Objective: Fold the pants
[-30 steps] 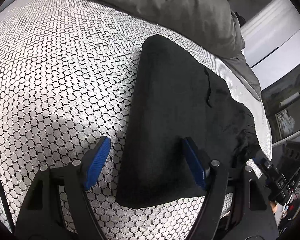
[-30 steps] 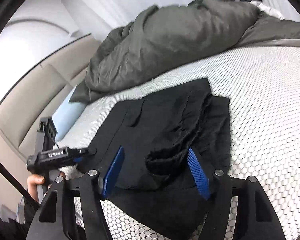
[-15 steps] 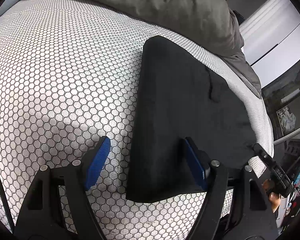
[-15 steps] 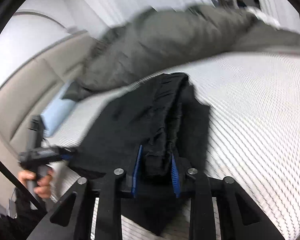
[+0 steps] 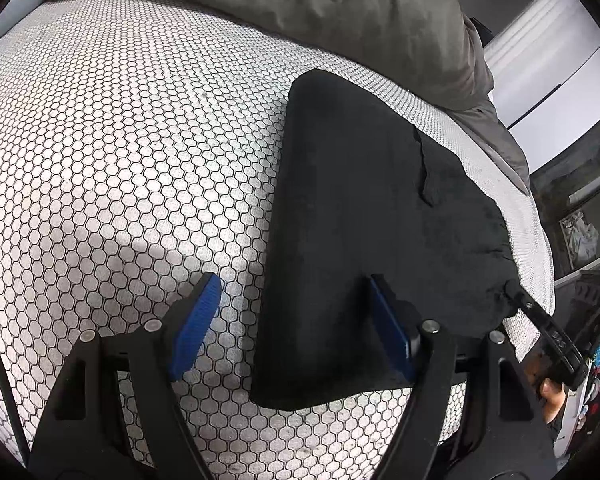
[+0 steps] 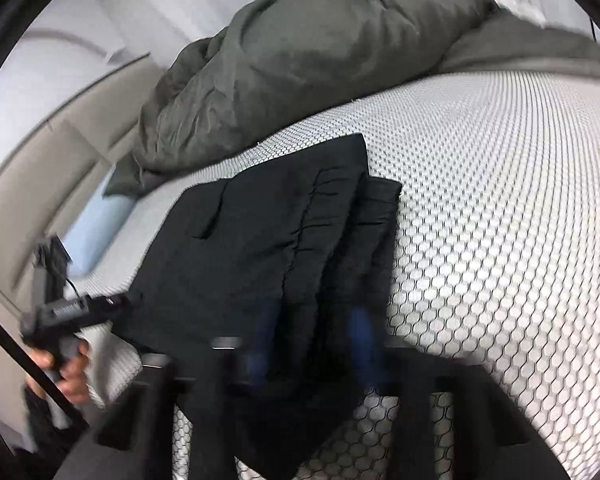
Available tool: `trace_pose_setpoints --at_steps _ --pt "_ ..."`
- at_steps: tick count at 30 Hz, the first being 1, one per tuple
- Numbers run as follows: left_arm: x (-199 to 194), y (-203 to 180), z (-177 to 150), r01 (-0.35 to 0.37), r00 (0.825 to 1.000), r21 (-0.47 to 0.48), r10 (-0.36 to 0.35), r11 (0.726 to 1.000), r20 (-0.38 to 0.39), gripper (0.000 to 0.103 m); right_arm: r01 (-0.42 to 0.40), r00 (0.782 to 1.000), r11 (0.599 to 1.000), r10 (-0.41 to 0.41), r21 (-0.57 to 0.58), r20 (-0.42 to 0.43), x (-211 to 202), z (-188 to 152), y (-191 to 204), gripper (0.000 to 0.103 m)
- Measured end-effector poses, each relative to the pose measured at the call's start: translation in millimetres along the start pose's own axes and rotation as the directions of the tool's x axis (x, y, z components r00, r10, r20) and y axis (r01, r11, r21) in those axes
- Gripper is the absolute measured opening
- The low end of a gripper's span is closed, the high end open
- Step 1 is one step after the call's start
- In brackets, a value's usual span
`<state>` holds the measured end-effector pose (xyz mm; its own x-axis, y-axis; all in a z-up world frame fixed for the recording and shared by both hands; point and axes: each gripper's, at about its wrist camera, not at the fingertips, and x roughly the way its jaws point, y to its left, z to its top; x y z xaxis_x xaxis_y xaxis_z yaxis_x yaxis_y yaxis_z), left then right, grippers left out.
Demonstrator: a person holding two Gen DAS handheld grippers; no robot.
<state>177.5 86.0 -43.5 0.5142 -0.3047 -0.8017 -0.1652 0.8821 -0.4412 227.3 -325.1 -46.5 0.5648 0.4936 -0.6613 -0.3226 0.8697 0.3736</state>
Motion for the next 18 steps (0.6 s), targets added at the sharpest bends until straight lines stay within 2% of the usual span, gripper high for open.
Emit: trace_pose_setpoints --at_steps 1,3,8,10,12,14,16,18 --pt "1.0 0.4 0.4 -0.001 1.000 0.001 0.001 1.000 0.000 0.071 -0.012 1.000 1.000 0.012 -0.018 0.010 -3.7 0.2 2.7 0.014" --pt "1.6 1.1 1.4 -0.002 1.000 -0.006 0.002 1.000 0.000 0.071 -0.033 0.999 0.999 0.034 -0.020 0.021 -11.5 -0.5 5.5 0.012" --pt "-8.2 3.1 2.2 0.005 1.000 -0.025 -0.004 1.000 0.023 0.071 -0.128 0.991 0.990 0.126 0.056 0.033 -41.8 11.1 21.7 0.011" --pt "-11.9 2.9 2.5 0.011 0.999 -0.016 -0.011 1.000 0.030 0.071 -0.131 0.991 0.990 0.130 0.046 0.031 -56.1 15.0 32.7 0.011" --pt "-12.7 3.6 3.3 0.010 0.999 -0.019 -0.010 1.000 0.033 0.071 -0.110 0.994 0.994 0.110 0.019 0.029 -69.8 12.1 43.4 0.011" --pt "-11.5 4.3 3.6 0.008 1.000 -0.025 -0.008 1.000 0.028 0.071 -0.041 0.999 0.999 0.042 -0.027 0.019 -66.8 2.1 50.9 0.011" --pt "-8.7 3.9 2.5 -0.005 1.000 -0.023 0.006 1.000 0.019 0.071 0.020 0.999 0.999 -0.022 -0.036 -0.046 -44.2 -16.2 42.1 0.012" --pt "-7.5 2.1 0.3 -0.013 1.000 -0.013 0.013 1.000 0.012 0.071 0.054 0.993 0.998 -0.052 0.012 -0.110 -20.4 -32.4 21.1 0.013"
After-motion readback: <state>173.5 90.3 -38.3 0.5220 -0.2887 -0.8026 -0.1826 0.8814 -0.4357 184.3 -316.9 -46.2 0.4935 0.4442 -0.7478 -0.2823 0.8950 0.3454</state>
